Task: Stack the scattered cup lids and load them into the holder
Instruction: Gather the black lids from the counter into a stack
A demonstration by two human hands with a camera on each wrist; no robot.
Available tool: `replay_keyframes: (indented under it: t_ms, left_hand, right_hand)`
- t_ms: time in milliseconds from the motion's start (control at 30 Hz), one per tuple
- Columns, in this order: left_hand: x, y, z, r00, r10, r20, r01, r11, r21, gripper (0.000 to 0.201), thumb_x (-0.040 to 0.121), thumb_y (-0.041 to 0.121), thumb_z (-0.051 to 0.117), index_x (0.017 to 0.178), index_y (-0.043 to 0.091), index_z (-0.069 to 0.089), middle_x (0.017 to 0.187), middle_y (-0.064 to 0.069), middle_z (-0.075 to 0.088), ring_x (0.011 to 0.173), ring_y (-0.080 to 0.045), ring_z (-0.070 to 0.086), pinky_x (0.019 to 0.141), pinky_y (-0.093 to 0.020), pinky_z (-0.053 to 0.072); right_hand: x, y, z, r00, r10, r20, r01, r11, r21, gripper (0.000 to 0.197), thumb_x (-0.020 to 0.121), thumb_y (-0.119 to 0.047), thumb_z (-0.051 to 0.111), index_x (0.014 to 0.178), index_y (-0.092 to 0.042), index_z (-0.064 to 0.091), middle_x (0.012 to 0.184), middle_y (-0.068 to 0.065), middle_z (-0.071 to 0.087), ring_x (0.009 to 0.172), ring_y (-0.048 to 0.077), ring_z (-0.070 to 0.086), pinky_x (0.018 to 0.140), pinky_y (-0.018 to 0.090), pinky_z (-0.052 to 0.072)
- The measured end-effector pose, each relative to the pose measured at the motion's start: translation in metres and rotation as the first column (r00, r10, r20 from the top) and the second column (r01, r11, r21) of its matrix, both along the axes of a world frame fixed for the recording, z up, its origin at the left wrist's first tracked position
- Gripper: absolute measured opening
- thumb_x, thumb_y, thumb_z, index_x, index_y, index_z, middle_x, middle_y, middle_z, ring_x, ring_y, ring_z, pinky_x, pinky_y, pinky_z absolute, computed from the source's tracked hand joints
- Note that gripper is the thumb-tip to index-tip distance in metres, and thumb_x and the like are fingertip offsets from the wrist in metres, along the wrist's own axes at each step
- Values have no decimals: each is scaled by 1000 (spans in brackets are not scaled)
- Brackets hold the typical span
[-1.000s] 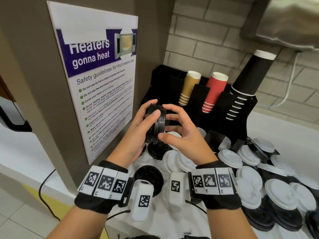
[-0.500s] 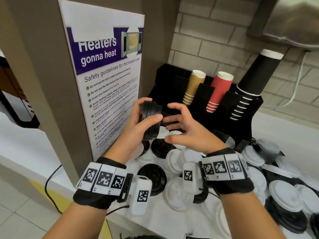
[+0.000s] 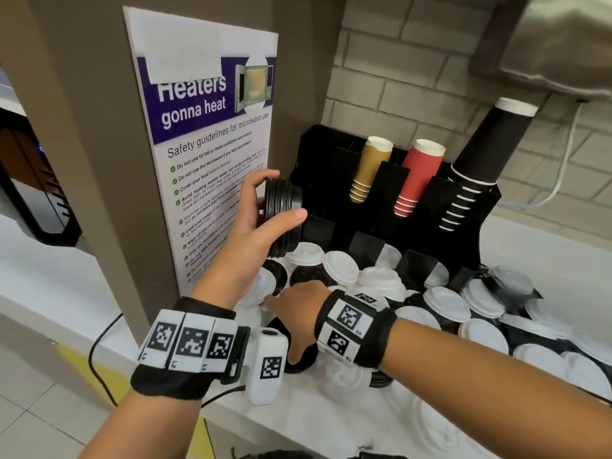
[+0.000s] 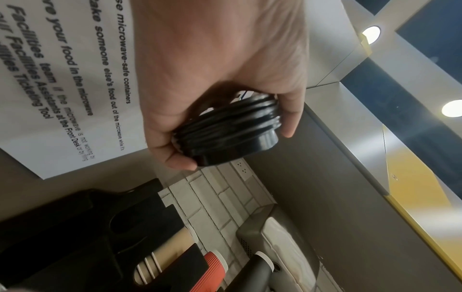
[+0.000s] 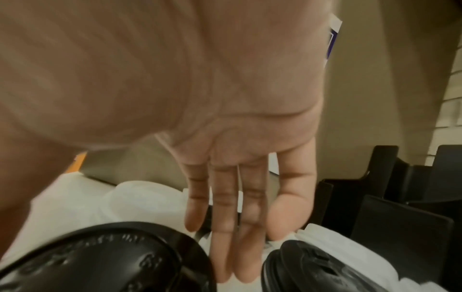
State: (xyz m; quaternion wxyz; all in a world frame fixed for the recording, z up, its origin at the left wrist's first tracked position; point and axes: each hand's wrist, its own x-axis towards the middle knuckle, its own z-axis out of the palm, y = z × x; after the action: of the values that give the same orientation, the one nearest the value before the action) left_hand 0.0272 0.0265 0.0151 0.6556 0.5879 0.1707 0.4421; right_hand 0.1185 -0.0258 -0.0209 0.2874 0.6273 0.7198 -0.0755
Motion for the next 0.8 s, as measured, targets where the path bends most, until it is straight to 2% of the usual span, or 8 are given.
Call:
replay_keyframes:
  t_ms: [67, 200, 333, 467, 567, 633, 733, 800]
  left_hand:
    - [0, 0, 0, 1000, 12, -1, -12, 1000, -2, 60, 69, 33, 69, 124, 37, 45, 105, 8, 52, 87, -6, 59, 79, -30, 48]
    - [0, 1, 0, 1000, 13, -4, -13, 1000, 8, 69, 59, 46, 69, 123, 38, 46, 106, 10, 53, 86, -2, 60, 75, -24, 49]
    - [-1, 3, -1, 1000, 29, 12, -30, 999, 36, 67, 62, 43, 69, 124, 37, 45, 98, 19, 58, 85, 1, 60, 76, -23, 49]
    - [0, 4, -4, 997, 40, 58, -43, 998, 46, 65, 65, 37, 69, 126, 36, 45, 97, 13, 57, 85, -6, 57, 74, -26, 48]
    - [4, 2, -10, 995, 70, 65, -72, 997, 27, 64, 65, 37, 69, 125, 35, 46, 88, 21, 60, 84, -6, 58, 70, -25, 49]
    - [9, 0, -16, 994, 91, 64, -91, 996, -12, 65, 63, 40, 70, 123, 36, 48, 87, 20, 61, 85, -7, 60, 68, -26, 50]
    - [15, -4, -21, 993, 89, 73, -86, 995, -47, 63, 63, 41, 72, 122, 36, 48, 87, 20, 64, 84, -3, 63, 66, -24, 51]
    - [18, -8, -21, 996, 65, 62, -64, 998, -26, 57, 67, 41, 71, 120, 39, 49, 91, 23, 64, 90, -3, 63, 73, -26, 52]
  right_hand:
    - [0, -2, -3, 1000, 23, 12, -23, 1000, 20, 89, 69, -51, 78, 139, -17, 35, 102, 2, 59, 87, 22, 60, 67, 31, 47]
    - [2, -6, -10, 999, 25, -33, -24, 999, 27, 87, 69, -47, 79, 138, -17, 34, 109, 4, 59, 91, 23, 60, 68, 32, 48]
    - [18, -3, 7, 969, -24, -246, 44, 996, 74, 77, 68, -42, 79, 127, -18, 38, 106, 5, 56, 88, 24, 60, 73, 37, 55]
    - [54, -2, 39, 840, -97, -534, 196, 972, 131, 73, 66, -34, 81, 124, -27, 37, 112, 4, 47, 97, 22, 53, 82, 39, 52]
    - [82, -12, 51, 644, -119, -756, 395, 898, 195, 66, 69, -23, 80, 120, -31, 40, 113, 4, 48, 100, 21, 55, 85, 34, 52]
    - [93, -23, 53, 413, -73, -908, 534, 827, 177, 62, 72, -15, 80, 120, -31, 43, 111, 5, 53, 94, 20, 62, 80, 29, 54]
    - [90, -42, 48, 33, 44, -998, 654, 755, 55, 60, 70, -15, 79, 116, -36, 47, 115, 7, 55, 91, 22, 65, 77, 37, 57]
    - [81, -52, 41, -101, 106, -989, 667, 745, 11, 57, 69, -19, 76, 116, -38, 48, 120, 8, 55, 92, 22, 64, 75, 38, 57]
